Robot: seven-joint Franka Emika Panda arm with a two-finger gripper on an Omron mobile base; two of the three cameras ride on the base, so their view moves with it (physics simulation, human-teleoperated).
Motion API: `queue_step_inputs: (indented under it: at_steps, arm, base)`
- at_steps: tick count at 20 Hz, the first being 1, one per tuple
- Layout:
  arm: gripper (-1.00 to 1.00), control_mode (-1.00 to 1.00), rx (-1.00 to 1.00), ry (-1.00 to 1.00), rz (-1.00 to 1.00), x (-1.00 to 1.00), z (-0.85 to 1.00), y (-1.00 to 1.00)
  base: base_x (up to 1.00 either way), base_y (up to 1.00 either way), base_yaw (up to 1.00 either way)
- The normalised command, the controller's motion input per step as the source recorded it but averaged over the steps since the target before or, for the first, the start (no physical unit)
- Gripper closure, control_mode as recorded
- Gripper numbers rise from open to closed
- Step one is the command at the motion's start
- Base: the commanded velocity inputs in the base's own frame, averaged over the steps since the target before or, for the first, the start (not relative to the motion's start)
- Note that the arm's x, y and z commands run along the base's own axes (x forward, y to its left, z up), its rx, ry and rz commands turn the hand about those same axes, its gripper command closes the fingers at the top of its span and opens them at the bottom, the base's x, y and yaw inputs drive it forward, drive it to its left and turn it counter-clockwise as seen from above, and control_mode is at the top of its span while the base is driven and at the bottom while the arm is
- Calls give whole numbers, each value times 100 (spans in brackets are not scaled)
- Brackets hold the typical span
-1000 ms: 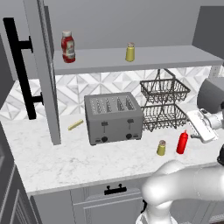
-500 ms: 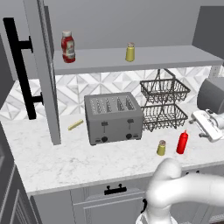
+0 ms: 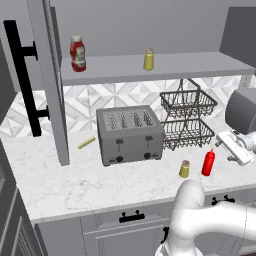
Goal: Put the shaker and condiment bottle from the counter next to their counterparts in the cabinet.
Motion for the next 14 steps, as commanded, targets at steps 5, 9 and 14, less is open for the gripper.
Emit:
queue_step_inputs:
  at_steps: [5, 9, 14]
  arm:
    - [-100, -100, 0, 3, 4, 13, -38, -7]
    - [-100, -100, 0, 4, 2, 19, -36, -3]
    - [-100, -100, 0, 5, 1, 23, -30, -3]
  base:
    - [0, 0, 0]
    - [0, 0, 0]
    - [0, 0, 0]
